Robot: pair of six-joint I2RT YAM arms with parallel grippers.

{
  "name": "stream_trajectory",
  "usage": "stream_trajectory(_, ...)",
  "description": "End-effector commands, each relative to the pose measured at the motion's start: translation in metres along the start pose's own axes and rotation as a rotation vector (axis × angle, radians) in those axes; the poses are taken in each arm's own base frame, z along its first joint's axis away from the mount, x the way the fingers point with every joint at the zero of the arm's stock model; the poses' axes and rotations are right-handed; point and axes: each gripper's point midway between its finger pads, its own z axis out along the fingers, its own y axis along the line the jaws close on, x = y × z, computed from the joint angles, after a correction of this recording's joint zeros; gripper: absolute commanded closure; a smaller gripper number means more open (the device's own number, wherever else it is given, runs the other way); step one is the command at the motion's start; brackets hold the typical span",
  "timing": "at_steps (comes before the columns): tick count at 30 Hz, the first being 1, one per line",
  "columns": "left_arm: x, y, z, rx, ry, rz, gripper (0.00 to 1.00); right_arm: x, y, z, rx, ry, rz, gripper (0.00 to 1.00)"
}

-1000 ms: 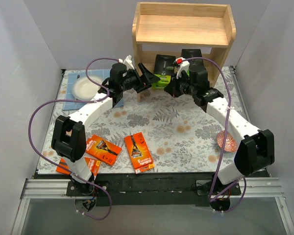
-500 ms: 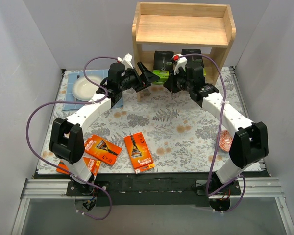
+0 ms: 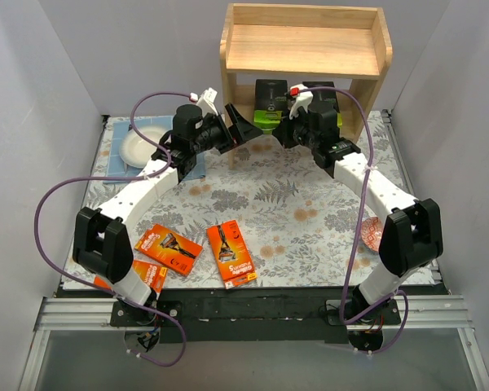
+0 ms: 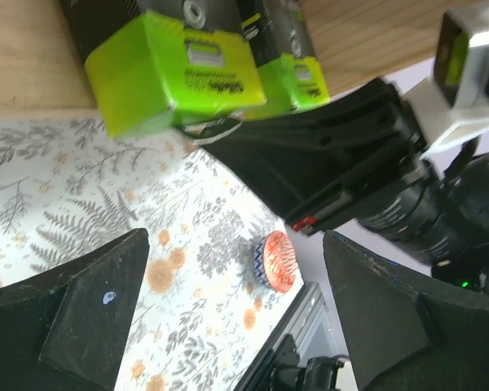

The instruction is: Place and organize the shaving razors onto the shelf

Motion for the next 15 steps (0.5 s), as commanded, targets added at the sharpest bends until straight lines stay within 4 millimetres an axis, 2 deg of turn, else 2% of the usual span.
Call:
stream_trajectory(1,0.001,-0.013,-0.025,0.002,-0.010,0.060,0.12,-0.021,-0.005,0.009,0.016,-0.087,-0.026,0.85)
stream_trajectory(6,-0.001,-0.010,-0.032,-0.015,-0.021,0.078,0.11,-0.016,-0.005,0.015,0.009,-0.079,-0.017,0.84)
stream_trajectory(9,-0.004,-0.011,-0.038,-0.014,-0.032,0.119,0.11,-0.017,-0.002,0.009,0.004,-0.081,-0.010,0.83)
stream_trajectory(10,-0.004,-0.010,-0.040,-0.015,-0.035,0.130,0.10,-0.023,0.000,0.001,0.001,-0.093,-0.013,0.81)
stream_trajectory(11,-0.005,-0.006,-0.043,-0.024,-0.035,0.150,0.09,-0.020,0.001,-0.003,0.003,-0.083,-0.006,0.78)
stream_trajectory(12,-0.006,-0.006,-0.047,-0.025,-0.039,0.169,0.09,-0.030,0.005,-0.017,0.003,-0.103,-0.009,0.75)
stream_trajectory(13,-0.005,-0.006,-0.050,-0.025,-0.035,0.187,0.08,-0.025,0.008,-0.025,-0.002,-0.078,-0.003,0.71)
stream_trajectory(15,0.002,0.010,-0.057,-0.064,-0.010,0.256,0.07,-0.007,0.013,-0.043,-0.025,-0.021,-0.036,0.68)
